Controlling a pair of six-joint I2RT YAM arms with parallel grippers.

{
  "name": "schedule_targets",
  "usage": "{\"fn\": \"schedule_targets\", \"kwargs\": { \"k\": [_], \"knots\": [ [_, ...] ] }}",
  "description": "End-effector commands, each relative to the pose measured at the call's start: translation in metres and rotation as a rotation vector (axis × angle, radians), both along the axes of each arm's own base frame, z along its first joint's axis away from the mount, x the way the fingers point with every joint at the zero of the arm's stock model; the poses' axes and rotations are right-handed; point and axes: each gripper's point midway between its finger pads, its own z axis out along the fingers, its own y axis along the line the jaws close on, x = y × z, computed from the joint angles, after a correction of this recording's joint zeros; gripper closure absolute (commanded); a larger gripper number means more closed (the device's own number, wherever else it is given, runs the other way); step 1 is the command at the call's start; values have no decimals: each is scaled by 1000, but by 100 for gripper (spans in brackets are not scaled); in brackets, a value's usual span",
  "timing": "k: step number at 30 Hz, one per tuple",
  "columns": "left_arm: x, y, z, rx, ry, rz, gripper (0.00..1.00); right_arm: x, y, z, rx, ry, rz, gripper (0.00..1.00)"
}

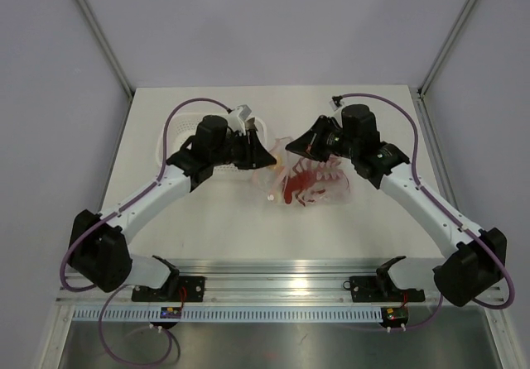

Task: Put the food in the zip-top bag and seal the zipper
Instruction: Place the fake vegetable in the zipper food storage bag, then adjust the zipper food storage bag at the center of the board.

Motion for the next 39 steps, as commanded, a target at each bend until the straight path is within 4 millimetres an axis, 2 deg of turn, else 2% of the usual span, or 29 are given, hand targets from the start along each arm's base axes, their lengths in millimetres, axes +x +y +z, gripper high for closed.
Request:
{"fn": "schedule_targets", "kwargs": {
  "k": [1,2,4,6,7,8,11,12,14,15,17,18,19,21,22,27,31,33,36,37,39],
  "knots": [
    [14,-27,45,-106,-98,-65,71,-10,-5,38,58,-95,7,100],
    [16,-33,55,-125,-112,-81,70,-11,-6,40,62,-100,6,100],
    [17,-44,56,-142,-104,-98,70,-14,-7,44,68,-104,3,100],
    [22,-59,49,-146,-90,-110,69,-15,-8,46,73,-107,0,100],
    [23,-64,48,-145,-86,-121,64,-18,-7,48,76,-113,5,100],
    [27,-74,42,-134,-73,-137,36,-18,-7,48,75,-110,2,100],
    [21,-81,27,-93,-34,-178,9,-20,-10,47,66,-111,-3,100],
    [17,-80,26,-91,-34,-186,4,-21,-11,46,60,-109,-7,100],
    [10,-76,26,-72,-50,-198,3,-20,-13,45,50,-109,-20,100],
    [4,-71,35,-72,-77,-201,3,-20,-13,48,53,-116,-20,100],
    [-6,-61,29,-26,-78,-215,4,-20,-13,48,49,-119,-18,100],
    [-13,-56,36,-20,-98,-223,4,-20,-13,47,48,-115,-20,100],
    [-22,-48,30,14,-93,-238,4,-18,-13,46,46,-114,-24,100],
    [-30,-37,31,42,-110,-236,4,-16,-13,44,45,-113,-26,100],
    [-38,-29,38,52,-141,-241,4,-16,-11,43,48,-111,-19,100],
    [-58,-5,31,119,-167,-254,1,-13,-7,41,52,-102,-9,100],
    [-54,13,7,179,-137,-209,1,-13,-7,41,51,-106,-6,100],
    [-45,24,-8,197,-106,-148,1,-14,-7,41,50,-105,-4,100],
    [-30,35,-16,199,-102,-28,1,-16,-9,41,47,-109,-4,100],
    [-28,37,-27,198,-74,3,1,-18,-10,42,48,-110,-4,100],
    [-21,43,-36,214,-64,54,1,-19,-12,40,45,-108,-8,100]
  ]
}}
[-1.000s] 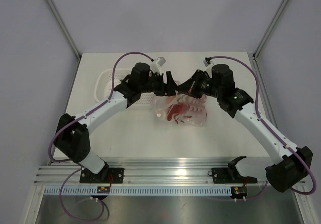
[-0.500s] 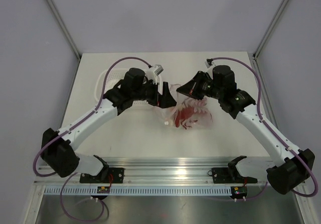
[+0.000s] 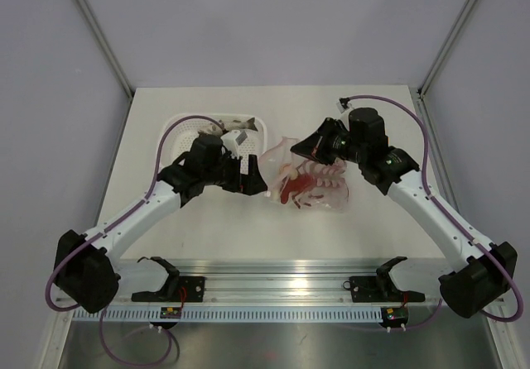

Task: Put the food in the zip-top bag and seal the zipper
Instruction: Adjust the zipper food storage bag at the center of the board.

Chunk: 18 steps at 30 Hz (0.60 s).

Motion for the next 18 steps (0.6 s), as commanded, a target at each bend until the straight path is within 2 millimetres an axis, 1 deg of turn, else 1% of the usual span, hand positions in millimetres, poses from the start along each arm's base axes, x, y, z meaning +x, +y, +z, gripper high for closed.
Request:
{"fn": "schedule_targets", "kwargs": {
  "k": [1,6,8,10,12,13,14,15,16,18],
  "knots": [
    [24,2,-3,-24,-45,110,1,-5,0,25,43,-87,13,100],
    [25,-12,-2,-94,-23,77,1,-7,-1,19,39,-74,11,100],
    [28,-17,-1,-114,-19,70,1,-8,-1,20,42,-75,10,100],
    [26,-23,0,-137,-4,48,1,-8,-2,22,45,-78,9,100],
    [22,-29,-8,-152,36,17,5,-8,-2,23,44,-80,7,100],
    [21,-33,-6,-178,44,8,7,-8,-3,23,45,-83,6,100],
    [19,-36,-9,-190,60,-5,13,-8,-3,23,44,-84,4,100],
    [15,-38,-13,-201,80,-23,16,-8,-3,23,43,-83,3,100],
    [15,-40,-12,-214,86,-23,21,-7,-3,22,41,-83,0,100],
    [12,-41,-13,-220,93,-31,47,-8,-3,21,39,-81,2,100]
  ]
}}
